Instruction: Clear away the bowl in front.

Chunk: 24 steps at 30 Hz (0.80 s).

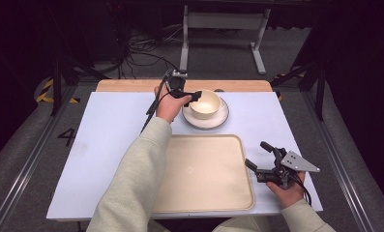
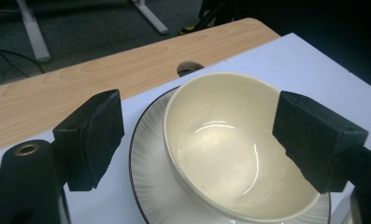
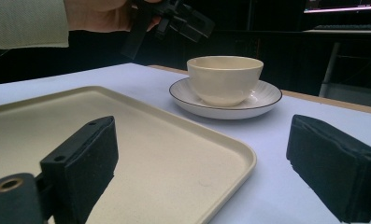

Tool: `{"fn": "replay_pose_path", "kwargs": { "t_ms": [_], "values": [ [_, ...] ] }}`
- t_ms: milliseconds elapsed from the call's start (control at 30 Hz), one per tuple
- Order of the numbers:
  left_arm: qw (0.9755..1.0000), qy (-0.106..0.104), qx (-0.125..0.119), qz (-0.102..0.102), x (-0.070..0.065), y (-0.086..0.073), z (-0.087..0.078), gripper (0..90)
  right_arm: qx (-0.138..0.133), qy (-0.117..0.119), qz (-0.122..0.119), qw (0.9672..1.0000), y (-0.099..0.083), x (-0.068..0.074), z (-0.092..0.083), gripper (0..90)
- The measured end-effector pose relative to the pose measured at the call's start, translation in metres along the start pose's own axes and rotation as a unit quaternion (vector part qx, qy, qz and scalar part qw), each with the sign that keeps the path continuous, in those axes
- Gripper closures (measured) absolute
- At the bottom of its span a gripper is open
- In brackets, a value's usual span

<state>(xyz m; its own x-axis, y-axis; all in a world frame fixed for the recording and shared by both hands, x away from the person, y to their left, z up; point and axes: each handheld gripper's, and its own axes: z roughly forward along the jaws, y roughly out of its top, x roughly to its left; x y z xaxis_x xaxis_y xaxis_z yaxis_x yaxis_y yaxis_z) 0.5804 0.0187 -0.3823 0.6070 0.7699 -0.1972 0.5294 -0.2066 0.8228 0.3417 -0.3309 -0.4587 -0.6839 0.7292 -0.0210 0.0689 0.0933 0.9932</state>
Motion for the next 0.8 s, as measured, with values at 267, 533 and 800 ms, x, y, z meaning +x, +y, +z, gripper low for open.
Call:
{"fn": "replay_pose_path", "kwargs": {
  "t_ms": [267,533,800],
  "values": [
    [0.9999,-0.004,0.013,-0.002,-0.002,-0.006,0.015,21.8,-0.003,-0.001,0.003,1.0000,0.000,0.000,-0.001,9.3],
    [0.9988,-0.003,0.044,-0.021,0.002,-0.014,0.025,27.6,-0.001,-0.004,0.001,1.0000,0.000,0.000,-0.001,9.8],
    [0.9973,0.006,0.062,-0.040,0.004,-0.018,0.030,38.3,-0.001,-0.009,0.001,1.0000,0.000,0.001,-0.001,10.2]
  ]
}}
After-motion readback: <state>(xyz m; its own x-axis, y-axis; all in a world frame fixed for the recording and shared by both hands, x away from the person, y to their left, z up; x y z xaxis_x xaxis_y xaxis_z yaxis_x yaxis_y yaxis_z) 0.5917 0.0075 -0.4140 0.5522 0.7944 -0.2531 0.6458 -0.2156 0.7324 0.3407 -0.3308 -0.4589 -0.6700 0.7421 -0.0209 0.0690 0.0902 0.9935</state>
